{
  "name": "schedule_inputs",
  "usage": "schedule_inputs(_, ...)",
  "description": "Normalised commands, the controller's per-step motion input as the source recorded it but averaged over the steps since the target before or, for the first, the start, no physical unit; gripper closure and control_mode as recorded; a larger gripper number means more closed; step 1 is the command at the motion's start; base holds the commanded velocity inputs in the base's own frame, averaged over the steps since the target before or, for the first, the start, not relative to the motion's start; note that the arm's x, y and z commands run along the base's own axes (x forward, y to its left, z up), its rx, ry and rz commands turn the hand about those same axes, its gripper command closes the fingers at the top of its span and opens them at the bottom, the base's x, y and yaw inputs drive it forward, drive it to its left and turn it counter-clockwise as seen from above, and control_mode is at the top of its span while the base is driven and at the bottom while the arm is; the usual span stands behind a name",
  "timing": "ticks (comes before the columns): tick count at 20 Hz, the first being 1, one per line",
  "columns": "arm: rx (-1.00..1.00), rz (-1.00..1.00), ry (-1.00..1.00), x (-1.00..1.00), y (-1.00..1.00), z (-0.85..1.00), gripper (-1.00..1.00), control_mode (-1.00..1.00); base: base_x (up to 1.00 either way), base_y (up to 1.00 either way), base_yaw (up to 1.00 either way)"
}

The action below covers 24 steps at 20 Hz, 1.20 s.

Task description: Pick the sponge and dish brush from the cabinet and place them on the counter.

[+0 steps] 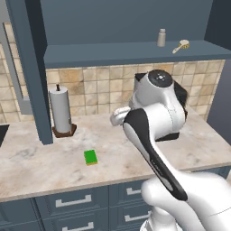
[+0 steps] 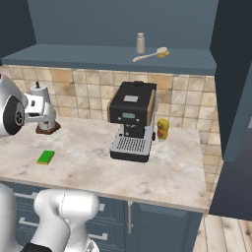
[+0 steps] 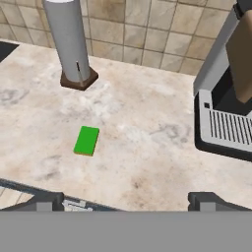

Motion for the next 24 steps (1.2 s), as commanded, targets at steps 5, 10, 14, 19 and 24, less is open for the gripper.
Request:
schedule_inputs(5, -0.02, 0.0, 0.0, -0.3, -0.34, 0.59, -1.0, -1.0, 0.0, 0.0, 0.0)
schedule_inputs(10, -0.02, 0.0, 0.0, -0.29, -0.35, 0.57, -1.0, -1.0, 0.0, 0.0, 0.0)
schedule_inputs(14, 0.0, 0.0, 0.0, -0.18, -0.33, 0.51, -1.0, -1.0, 0.0, 0.0, 0.0)
schedule_inputs(19, 0.0, -0.04, -0.05, -0.01, -0.25, 0.36, -1.0, -1.0, 0.0, 0.0, 0.0)
schedule_inputs(24, 0.0, -0.09, -0.05, 0.0, -0.31, 0.42, -1.0, -1.0, 0.0, 0.0, 0.0)
